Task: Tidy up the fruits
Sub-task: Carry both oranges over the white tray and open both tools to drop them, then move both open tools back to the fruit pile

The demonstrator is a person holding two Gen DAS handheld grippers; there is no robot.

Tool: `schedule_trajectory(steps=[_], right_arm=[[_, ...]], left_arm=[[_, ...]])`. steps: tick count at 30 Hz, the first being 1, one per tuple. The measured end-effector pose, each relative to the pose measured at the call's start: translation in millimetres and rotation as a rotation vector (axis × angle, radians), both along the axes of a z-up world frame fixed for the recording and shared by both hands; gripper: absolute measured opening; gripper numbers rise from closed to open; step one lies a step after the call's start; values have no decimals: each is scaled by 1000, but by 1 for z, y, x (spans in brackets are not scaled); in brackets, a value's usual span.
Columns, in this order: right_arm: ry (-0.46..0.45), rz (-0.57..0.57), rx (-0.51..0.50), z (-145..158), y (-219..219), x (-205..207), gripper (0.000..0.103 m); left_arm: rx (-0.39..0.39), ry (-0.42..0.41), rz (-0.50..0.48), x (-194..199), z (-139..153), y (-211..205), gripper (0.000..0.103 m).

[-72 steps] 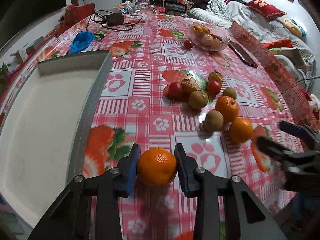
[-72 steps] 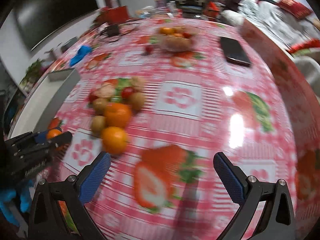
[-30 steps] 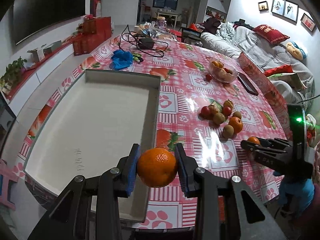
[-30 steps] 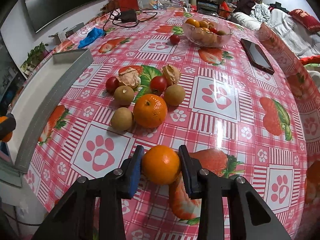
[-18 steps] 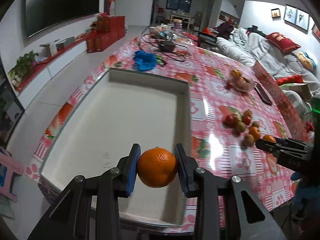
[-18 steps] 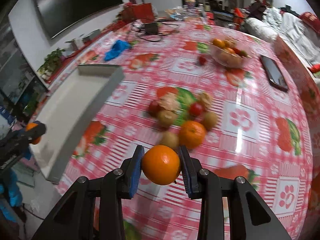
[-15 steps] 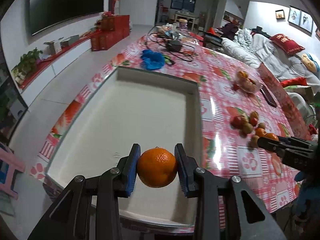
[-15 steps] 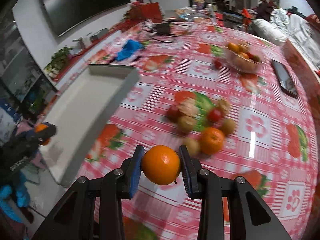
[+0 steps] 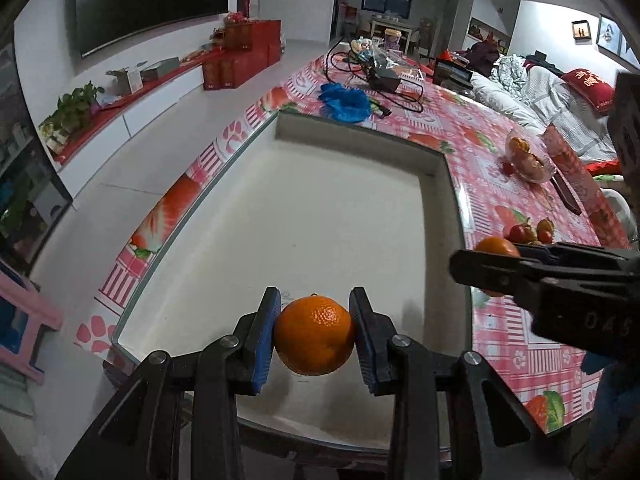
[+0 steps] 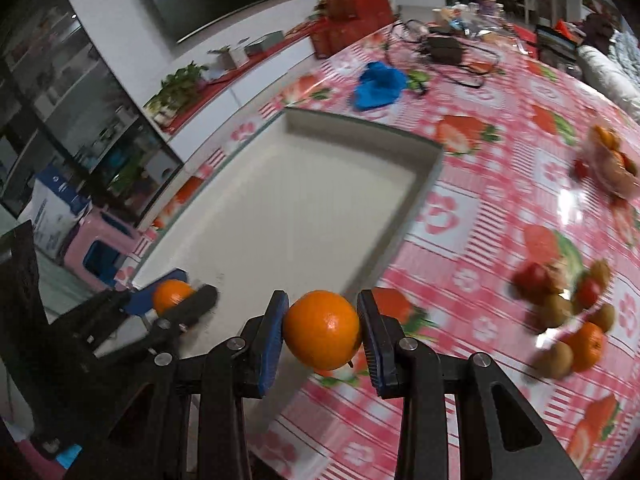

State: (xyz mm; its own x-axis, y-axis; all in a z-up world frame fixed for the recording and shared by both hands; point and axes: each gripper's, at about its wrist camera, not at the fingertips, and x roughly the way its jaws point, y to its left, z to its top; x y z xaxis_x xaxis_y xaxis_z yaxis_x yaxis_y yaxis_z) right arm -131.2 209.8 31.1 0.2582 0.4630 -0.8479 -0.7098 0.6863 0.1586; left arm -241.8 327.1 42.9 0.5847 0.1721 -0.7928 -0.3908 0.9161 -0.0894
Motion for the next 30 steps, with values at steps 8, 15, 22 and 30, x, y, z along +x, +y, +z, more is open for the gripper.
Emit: schedule_trajectory(steps=[8,15,22,30], right_arm=[[29,35,-43,-15,27,-2,37],[41,35,-48,-15,27,-1,45],[-35,26,-56,-3,16,-7,68],[-97,-85,-48,10,-42,5,103]], left_arm=[[-4,1,-7,-3,-6,4,49],[21,-6,8,-5,-4,2,80],[18,14,3,-6,-1,-2,80],[77,2,-52,1,16,-33,82]])
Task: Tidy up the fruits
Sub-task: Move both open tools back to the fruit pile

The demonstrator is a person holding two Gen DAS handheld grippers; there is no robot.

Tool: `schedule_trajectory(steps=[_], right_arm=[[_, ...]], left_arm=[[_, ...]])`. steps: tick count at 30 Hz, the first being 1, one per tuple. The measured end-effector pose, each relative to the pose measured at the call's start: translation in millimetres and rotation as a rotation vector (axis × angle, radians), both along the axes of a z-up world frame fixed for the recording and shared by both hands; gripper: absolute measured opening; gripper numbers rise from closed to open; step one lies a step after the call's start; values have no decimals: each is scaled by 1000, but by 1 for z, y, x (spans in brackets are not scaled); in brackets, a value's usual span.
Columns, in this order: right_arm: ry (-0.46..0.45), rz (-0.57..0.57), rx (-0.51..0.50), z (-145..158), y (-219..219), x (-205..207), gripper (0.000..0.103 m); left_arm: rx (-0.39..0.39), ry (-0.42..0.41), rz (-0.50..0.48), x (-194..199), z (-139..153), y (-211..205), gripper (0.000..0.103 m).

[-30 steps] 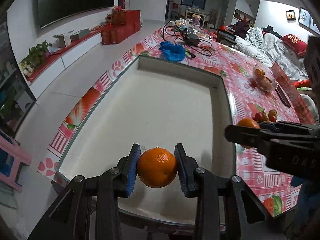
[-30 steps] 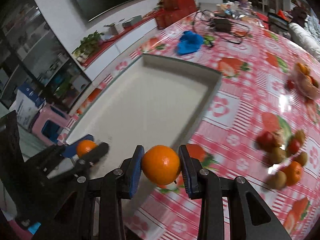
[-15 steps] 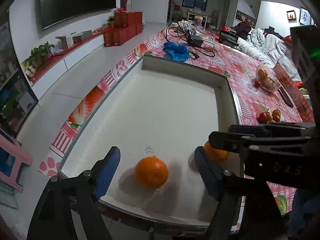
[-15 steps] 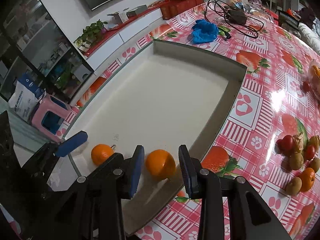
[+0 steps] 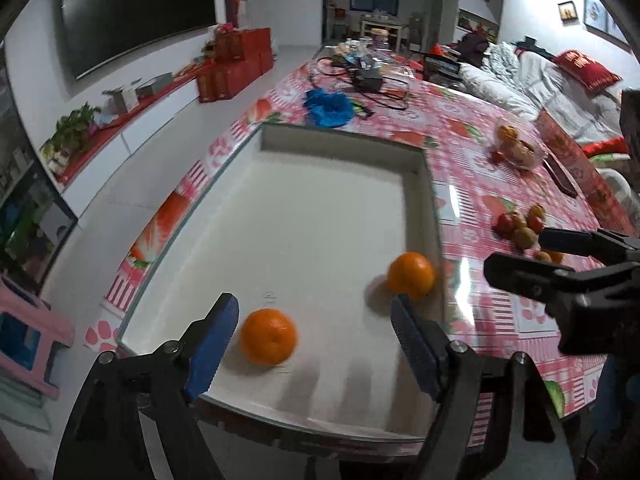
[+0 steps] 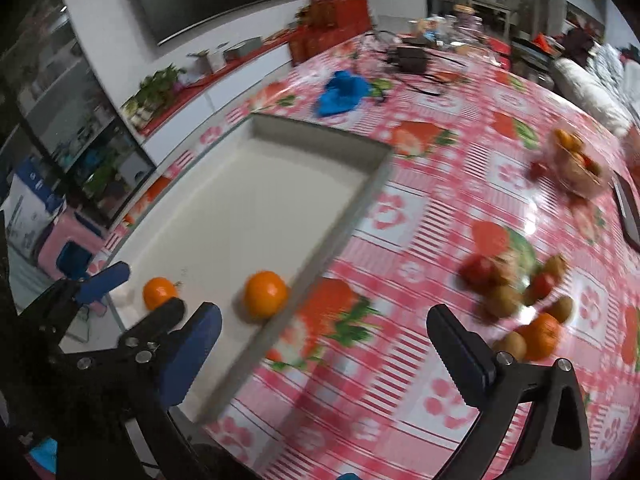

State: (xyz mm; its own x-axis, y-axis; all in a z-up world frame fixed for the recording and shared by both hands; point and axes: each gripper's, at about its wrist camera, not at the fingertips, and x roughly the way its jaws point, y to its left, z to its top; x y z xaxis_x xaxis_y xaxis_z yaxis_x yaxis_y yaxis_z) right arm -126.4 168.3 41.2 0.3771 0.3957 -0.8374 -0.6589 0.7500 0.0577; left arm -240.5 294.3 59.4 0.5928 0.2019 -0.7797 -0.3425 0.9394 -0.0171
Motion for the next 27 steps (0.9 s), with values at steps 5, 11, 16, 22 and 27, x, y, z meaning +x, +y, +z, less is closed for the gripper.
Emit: schedule_trajectory(steps=[5,11,16,22,27], right_arm=[[-1,-109,14,2,-52,16,103],[8,-270,-5,-6,-122,36,103],[9,-392,-41,-15,-179,51,103],[-13,-482,-118,-31,-228,57,103],[-49,-472,-121,-38,-243,50,103]], left_arm=[[10,-4,-74,12,9,-30,82],[29,12,-172,33,13,-73,82],[34,29,-238,54,12,-106,82],[79,56,-276,93,5,-132,82],[110,106,-288,124,-14,-138,82]])
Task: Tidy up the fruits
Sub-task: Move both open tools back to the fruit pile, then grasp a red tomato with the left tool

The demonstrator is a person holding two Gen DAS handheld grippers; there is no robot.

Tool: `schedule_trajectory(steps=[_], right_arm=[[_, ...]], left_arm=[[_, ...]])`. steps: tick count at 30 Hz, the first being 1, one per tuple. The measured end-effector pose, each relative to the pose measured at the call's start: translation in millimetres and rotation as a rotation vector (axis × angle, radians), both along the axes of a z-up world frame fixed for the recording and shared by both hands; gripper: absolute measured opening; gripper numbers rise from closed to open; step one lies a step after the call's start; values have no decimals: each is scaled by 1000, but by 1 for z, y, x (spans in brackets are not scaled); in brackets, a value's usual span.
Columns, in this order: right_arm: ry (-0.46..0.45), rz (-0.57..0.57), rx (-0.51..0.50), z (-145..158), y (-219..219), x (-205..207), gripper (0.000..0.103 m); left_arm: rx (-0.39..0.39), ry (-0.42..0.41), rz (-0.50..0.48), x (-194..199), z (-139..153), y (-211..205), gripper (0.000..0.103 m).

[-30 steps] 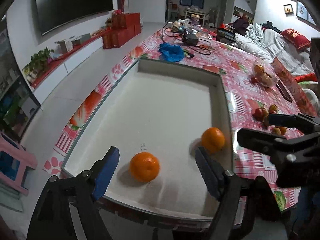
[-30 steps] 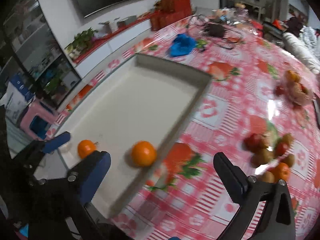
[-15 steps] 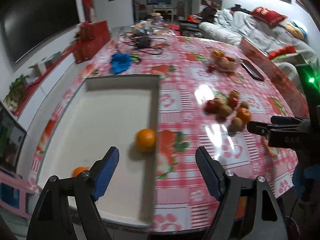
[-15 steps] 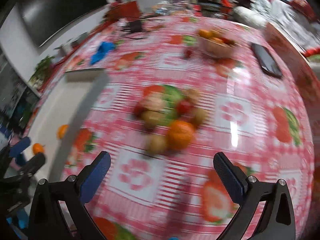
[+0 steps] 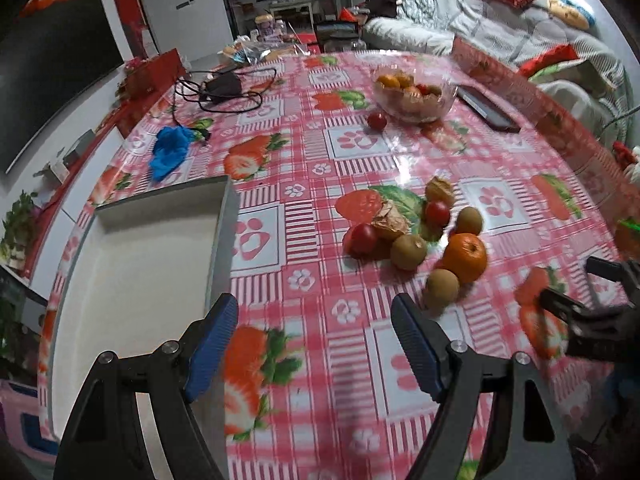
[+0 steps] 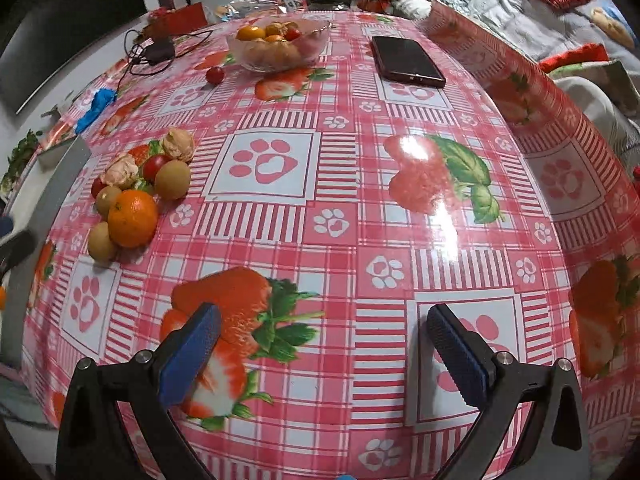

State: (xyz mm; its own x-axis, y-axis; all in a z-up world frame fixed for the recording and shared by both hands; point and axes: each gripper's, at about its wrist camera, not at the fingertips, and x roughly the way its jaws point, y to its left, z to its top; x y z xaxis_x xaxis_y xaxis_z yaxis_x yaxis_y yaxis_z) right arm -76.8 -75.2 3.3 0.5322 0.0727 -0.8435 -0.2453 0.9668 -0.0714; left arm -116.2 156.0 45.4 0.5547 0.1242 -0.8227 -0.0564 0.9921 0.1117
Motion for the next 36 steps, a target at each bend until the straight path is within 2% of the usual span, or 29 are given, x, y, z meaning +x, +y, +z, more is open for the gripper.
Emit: schedule_trajectory(steps=[5,12,18,21,26,27,36], right_arm=[[-60,16,3,-3,-2,-7,103],[-121,33,17,-5,-2,-13,103],[-128,34,19,-4,-2,-14,103],[-128,34,20,-4,-3,-14,103],[-129,34,20,-4,-3,-14,103],[-129,34,20,-4,-3,-14,103],[-129,34,20,-5,-3,-14,103]], left_arm=[[19,66,1,25,-22,-3,82],[27,80,-3,46,-36,-11,81],[-59,63,36,61,-37,-4,77],[-79,54,41,66,-36,-6,66],[-82,55,-2,69,-33,-17,28],[-82,54,-11,69,-33,-19,24],[-90,43,-9,48,-33,-15,23]])
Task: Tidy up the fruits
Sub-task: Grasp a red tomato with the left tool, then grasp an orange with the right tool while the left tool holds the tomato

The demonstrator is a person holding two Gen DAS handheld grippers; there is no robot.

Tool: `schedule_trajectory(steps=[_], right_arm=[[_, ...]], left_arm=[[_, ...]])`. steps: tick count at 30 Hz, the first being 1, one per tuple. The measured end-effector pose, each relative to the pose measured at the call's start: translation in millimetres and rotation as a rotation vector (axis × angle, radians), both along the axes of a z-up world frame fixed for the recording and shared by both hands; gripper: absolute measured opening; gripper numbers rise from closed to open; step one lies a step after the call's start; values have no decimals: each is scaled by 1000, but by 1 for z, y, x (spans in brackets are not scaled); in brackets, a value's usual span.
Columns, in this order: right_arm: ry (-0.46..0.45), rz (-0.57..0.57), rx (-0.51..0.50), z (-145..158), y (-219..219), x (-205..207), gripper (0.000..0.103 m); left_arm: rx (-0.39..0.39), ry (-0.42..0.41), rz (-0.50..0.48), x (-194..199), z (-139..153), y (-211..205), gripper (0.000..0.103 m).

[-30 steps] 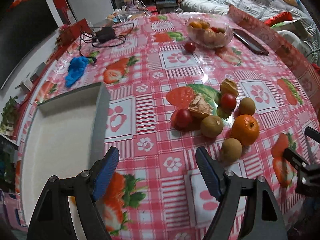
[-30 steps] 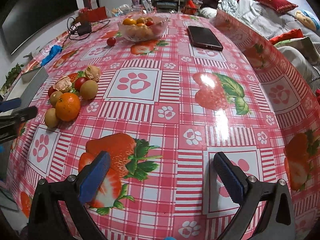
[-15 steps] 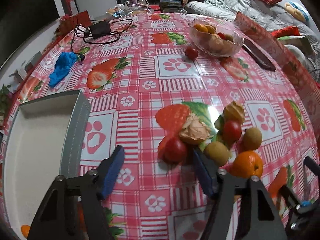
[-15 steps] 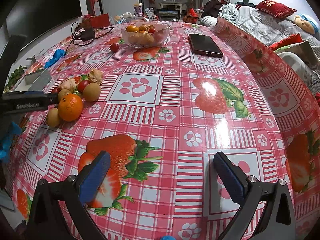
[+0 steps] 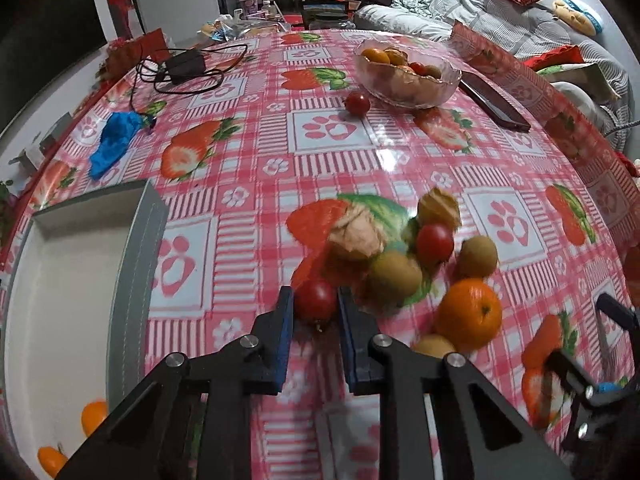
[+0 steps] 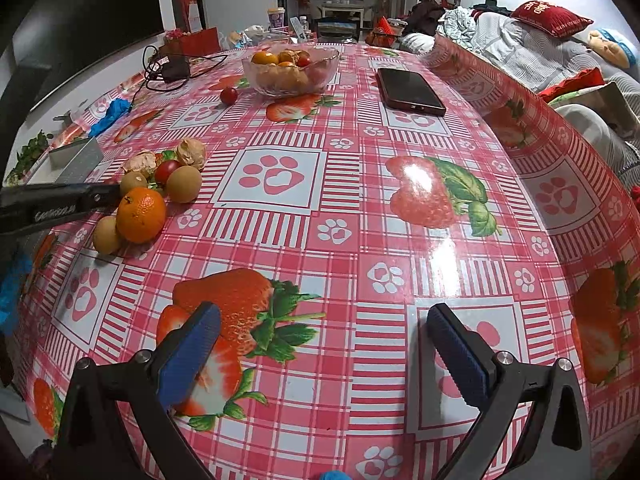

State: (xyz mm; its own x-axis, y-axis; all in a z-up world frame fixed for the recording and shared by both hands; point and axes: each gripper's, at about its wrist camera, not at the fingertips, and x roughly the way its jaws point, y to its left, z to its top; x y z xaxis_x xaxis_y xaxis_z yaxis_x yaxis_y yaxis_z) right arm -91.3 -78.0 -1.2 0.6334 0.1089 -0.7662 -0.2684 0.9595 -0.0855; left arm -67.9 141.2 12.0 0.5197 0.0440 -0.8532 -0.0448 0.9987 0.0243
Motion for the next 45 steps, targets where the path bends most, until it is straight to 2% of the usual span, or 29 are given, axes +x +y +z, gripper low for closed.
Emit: schedule_trajectory(steps=[8,13,19,27,28,30,32,34,36,45], right_arm=[[4,-2,-4,0,1,0,103],[97,-8,-17,4,6,11,103],[163,51,130,16,28,19,103],[187,91,178,19,80,44,103],[188,93,176,19,85,46,102],[202,101,177,16,94,49,83],[214,103,182,13,101,52,73],[199,101,138,11,108,51,62],[197,126,130,10,110,49,39],[190,132,165,13,76,25,39]], left_arm=[[24,-15,6,-49,0,1,23],[32,-27,0,-68,0,1,23],[28,-40,4,-76,0,2,23],[3,-46,13,-81,-1,6,23],[2,-46,13,-81,-1,6,23],[3,-45,14,-82,-1,5,23],[3,-45,14,-82,-1,6,23],[0,-47,14,-82,-1,6,23],[2,-46,14,-81,-1,6,23],[2,-56,18,-83,-1,4,23]])
